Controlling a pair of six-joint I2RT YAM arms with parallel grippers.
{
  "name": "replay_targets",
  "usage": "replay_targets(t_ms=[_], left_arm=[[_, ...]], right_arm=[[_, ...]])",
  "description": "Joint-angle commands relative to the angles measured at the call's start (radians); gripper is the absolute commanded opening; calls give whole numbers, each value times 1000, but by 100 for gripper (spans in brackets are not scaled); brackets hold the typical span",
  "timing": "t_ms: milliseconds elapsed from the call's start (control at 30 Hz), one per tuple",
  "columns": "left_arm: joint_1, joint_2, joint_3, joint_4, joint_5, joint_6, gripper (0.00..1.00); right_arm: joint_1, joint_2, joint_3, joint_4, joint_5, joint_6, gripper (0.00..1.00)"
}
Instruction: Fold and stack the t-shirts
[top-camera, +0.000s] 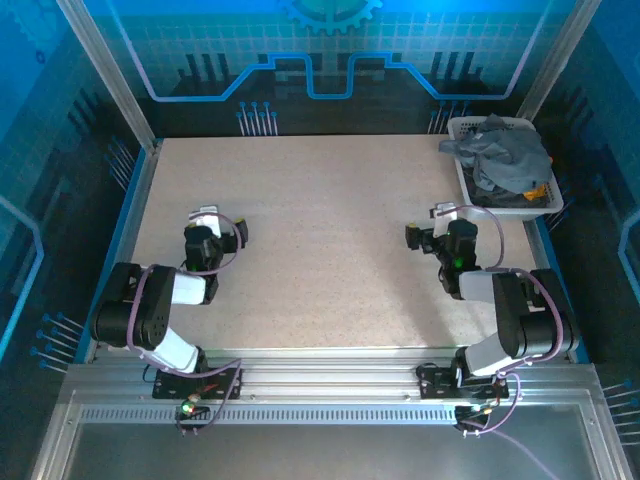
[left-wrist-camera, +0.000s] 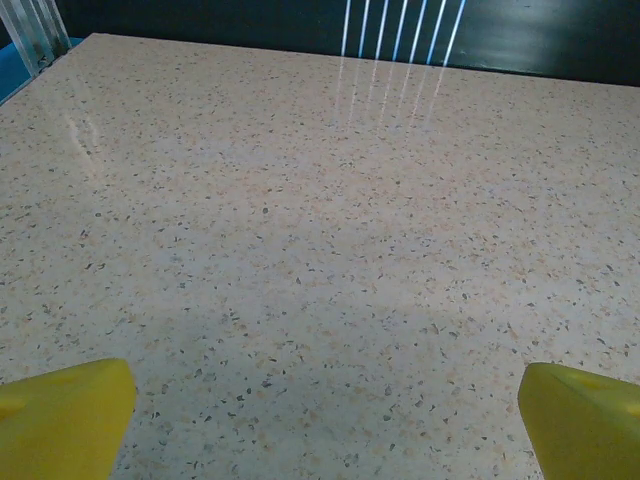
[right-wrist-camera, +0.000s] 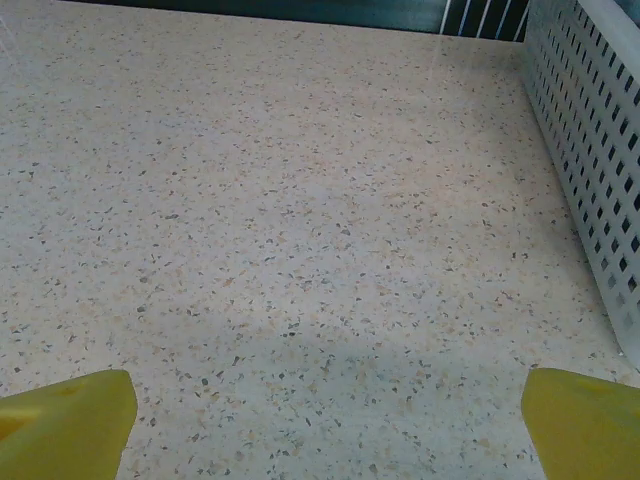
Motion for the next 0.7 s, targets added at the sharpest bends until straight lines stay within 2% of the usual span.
replay_targets(t_ms=[0,633,667], left_arm=[[-2,-9,1,11,-14,20,99],[-2,-9,-1,16,-17,20,99],[-3,-18,-14,40,-31,22,99]], right_arm=[[1,7,13,10,-13,-6,100],[0,6,13,12,-11,-8,100],[13,-9,24,5,20,-16,100]])
